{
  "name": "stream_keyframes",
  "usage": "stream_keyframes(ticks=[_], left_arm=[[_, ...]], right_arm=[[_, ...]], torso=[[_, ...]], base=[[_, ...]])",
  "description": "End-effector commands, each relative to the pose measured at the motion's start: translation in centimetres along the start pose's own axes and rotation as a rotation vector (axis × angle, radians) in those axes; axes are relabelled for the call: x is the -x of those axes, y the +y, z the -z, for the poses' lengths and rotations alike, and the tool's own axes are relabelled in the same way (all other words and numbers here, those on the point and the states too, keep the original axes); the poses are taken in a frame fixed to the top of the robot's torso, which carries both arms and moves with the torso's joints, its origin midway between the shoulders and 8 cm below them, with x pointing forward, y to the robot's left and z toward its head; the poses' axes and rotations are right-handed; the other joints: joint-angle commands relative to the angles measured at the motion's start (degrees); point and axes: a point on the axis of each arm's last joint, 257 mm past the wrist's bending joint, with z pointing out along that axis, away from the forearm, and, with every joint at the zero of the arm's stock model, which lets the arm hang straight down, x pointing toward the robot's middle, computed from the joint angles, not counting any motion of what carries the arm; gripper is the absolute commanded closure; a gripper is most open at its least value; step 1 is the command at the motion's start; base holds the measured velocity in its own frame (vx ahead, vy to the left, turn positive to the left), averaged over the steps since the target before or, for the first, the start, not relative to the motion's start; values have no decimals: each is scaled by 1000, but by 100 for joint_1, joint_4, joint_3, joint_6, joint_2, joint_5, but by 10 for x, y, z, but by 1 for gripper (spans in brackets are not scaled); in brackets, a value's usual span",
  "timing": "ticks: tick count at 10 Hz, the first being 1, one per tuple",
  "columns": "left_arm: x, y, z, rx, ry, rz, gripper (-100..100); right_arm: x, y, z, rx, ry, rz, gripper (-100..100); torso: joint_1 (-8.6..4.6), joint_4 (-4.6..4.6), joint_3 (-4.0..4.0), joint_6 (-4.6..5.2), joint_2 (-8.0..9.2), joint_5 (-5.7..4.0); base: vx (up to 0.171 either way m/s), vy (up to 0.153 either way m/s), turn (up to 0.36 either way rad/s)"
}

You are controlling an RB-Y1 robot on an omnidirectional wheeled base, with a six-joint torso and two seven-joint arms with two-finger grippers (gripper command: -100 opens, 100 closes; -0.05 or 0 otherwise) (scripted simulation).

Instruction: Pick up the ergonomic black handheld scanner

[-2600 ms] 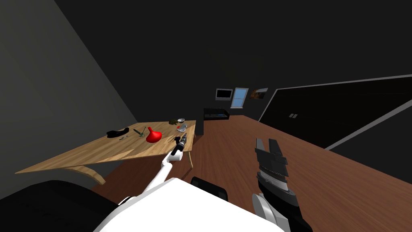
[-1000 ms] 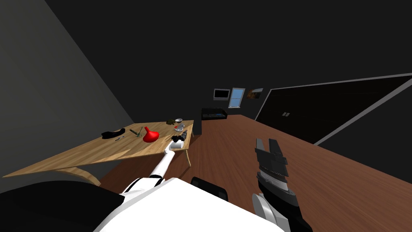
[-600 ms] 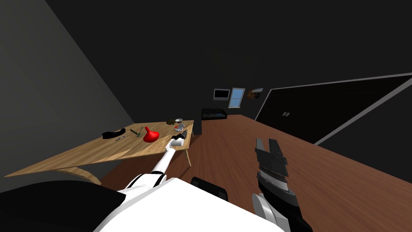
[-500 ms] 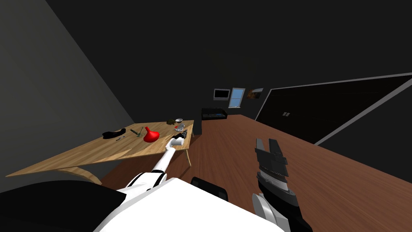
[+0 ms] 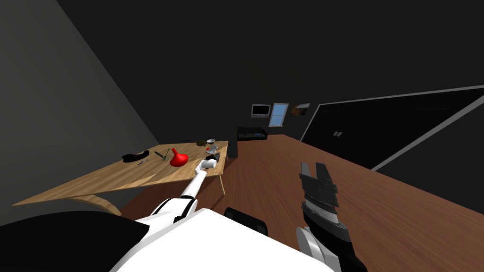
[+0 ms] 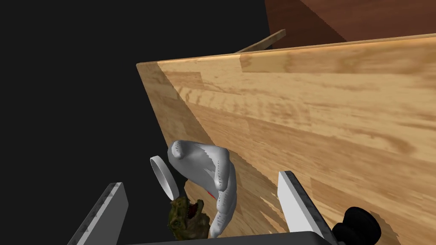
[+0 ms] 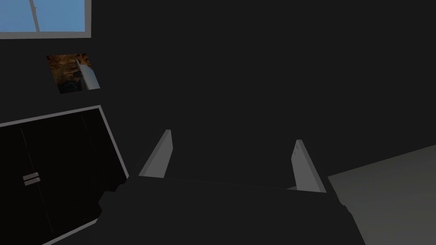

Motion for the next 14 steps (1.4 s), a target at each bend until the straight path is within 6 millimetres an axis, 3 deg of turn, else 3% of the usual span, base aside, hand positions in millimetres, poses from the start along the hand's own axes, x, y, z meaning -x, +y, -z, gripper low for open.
stream_keyframes(ticks=[1,14], left_arm=[[0,5,0,33,4,4,-100],[-6,36,3,306,40,73,-100]], right_arm=[[0,0,0,0,0,0,0],[0,0,0,0,0,0,0]], torso=[[0,0,0,0,0,0],[27,-1,-2,-2,-4,7]], base=[[0,28,8],[-1,59,25]])
